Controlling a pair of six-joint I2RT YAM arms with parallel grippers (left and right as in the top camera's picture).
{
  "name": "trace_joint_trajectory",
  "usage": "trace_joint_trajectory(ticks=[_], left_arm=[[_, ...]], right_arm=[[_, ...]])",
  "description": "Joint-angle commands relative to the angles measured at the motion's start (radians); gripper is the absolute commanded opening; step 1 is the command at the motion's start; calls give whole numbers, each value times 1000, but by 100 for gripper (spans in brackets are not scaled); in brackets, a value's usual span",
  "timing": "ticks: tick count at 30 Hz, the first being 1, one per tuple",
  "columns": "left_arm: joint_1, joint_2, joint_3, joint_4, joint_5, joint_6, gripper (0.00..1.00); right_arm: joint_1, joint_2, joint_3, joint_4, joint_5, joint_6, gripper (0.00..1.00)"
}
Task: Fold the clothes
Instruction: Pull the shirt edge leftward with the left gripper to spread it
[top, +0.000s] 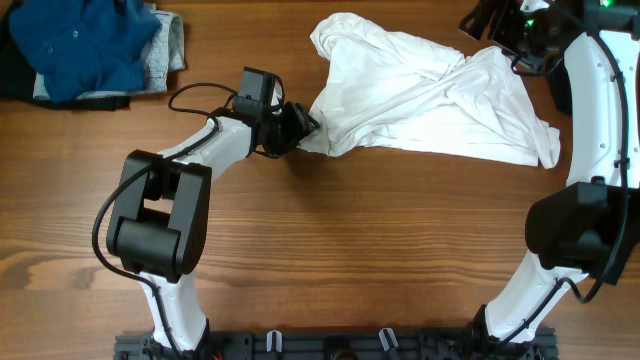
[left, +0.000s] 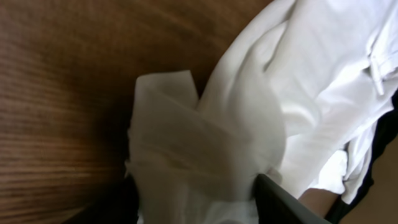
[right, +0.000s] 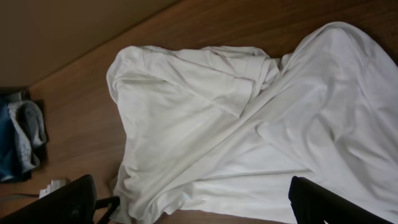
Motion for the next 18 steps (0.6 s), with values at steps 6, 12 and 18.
trace_joint_trajectory(ticks=[6,12,18], left_arm=[[6,8,21,21,-8,-4,4],[112,-8,21,-61,-23,-4,4],[349,-46,21,-275,-138,88,4]], right_arm=[[6,21,-4,-39,29,-32,100],[6,21,-4,-75,58,-30,100],[6,21,-49,-67,64,-29,100]])
